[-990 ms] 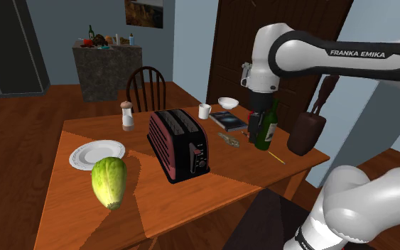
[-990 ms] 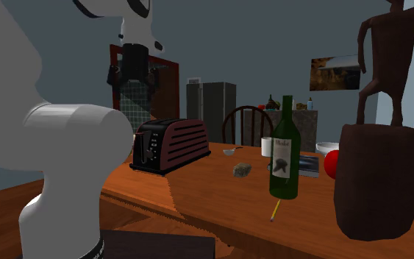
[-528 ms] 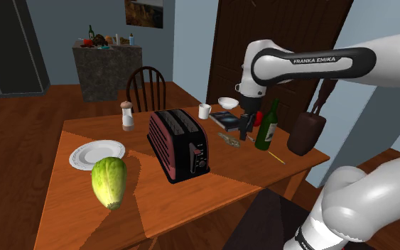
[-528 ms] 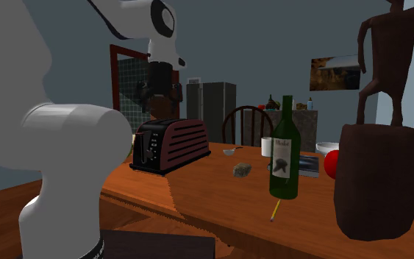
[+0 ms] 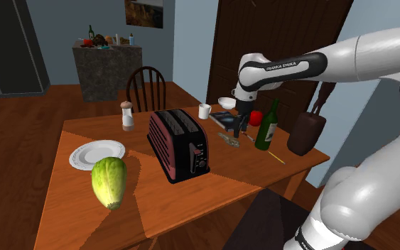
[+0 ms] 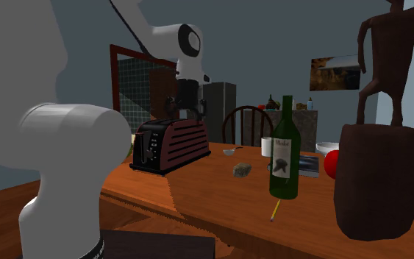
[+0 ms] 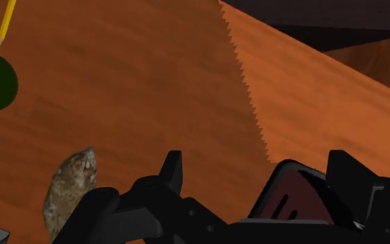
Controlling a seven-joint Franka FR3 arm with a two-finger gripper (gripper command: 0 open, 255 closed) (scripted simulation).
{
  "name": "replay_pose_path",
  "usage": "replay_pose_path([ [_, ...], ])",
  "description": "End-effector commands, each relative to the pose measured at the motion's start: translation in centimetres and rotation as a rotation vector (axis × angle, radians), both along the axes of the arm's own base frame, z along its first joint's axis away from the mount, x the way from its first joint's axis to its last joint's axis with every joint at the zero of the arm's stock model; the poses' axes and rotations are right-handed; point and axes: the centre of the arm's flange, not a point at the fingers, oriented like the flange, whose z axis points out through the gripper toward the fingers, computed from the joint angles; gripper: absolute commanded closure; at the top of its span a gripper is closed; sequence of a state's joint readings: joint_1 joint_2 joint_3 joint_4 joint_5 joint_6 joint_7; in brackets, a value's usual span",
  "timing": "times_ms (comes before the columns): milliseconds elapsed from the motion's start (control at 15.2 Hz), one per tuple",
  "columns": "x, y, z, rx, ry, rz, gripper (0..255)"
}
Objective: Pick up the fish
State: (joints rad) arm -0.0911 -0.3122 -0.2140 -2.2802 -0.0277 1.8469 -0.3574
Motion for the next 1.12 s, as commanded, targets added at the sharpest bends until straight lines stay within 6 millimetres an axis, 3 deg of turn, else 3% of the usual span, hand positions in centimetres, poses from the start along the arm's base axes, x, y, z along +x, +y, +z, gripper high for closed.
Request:
replay_pose_path([
  [0,1.4,-2.1,-1.3,0.004,-0.002,-0.012,0],
  [1056,11.2,-18.2,-11.6,0.040,-0.018,-0.112,0],
])
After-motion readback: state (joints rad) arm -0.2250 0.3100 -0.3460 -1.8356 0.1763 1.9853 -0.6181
